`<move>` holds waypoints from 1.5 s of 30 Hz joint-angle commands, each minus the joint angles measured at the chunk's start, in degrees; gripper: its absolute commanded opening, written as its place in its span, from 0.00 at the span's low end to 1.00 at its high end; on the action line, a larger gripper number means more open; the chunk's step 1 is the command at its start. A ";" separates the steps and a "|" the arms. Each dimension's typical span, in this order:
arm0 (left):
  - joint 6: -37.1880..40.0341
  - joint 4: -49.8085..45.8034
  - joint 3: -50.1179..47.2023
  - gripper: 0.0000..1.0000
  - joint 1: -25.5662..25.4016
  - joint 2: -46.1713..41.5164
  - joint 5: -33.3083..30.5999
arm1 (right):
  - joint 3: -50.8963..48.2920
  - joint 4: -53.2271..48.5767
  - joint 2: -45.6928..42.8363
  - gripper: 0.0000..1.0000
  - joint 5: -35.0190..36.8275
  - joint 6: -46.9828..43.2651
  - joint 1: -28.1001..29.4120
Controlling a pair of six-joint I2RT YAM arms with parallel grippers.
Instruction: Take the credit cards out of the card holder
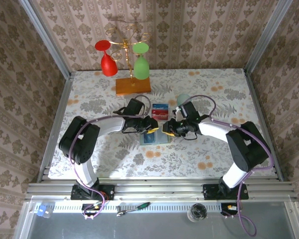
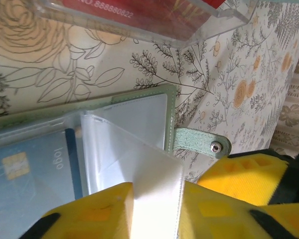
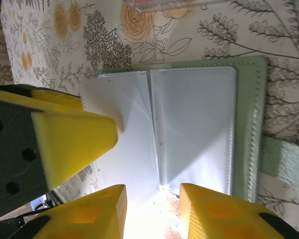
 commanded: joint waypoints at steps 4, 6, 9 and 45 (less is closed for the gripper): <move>-0.17 -0.22 3.87 0.34 -1.43 3.04 2.29 | -2.18 -2.89 -5.03 0.34 3.96 -0.91 -1.27; -0.33 -0.01 4.47 0.37 -1.70 4.03 2.46 | -2.50 -3.34 -5.91 0.35 4.34 -1.00 -1.48; -0.34 0.49 5.16 0.39 -1.98 5.13 2.56 | -2.80 -4.01 -7.01 0.35 4.85 -1.13 -1.56; 0.67 3.56 -12.06 0.29 6.79 -8.52 1.96 | 10.05 1.06 11.38 0.30 -1.69 2.89 5.96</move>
